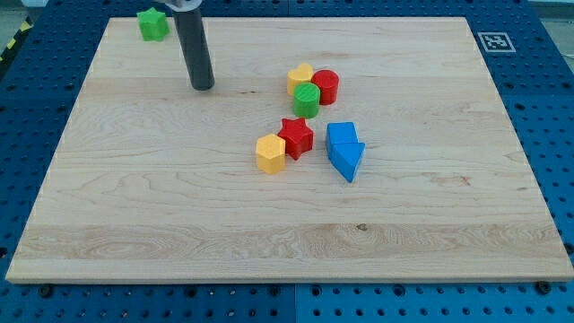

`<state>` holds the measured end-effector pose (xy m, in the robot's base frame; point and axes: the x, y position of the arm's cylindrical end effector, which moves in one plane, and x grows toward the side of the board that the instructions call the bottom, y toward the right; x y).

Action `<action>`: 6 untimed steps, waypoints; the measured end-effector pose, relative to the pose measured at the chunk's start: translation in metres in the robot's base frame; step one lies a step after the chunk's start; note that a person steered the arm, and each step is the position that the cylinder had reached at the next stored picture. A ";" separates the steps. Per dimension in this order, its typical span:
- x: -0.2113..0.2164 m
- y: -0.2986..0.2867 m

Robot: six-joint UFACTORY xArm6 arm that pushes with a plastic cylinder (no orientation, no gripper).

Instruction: Slide the green circle to the bottom right side of the red circle

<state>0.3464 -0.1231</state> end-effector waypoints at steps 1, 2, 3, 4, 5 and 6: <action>0.000 0.023; -0.002 0.071; -0.002 0.106; 0.023 0.110; 0.041 0.132; 0.040 0.175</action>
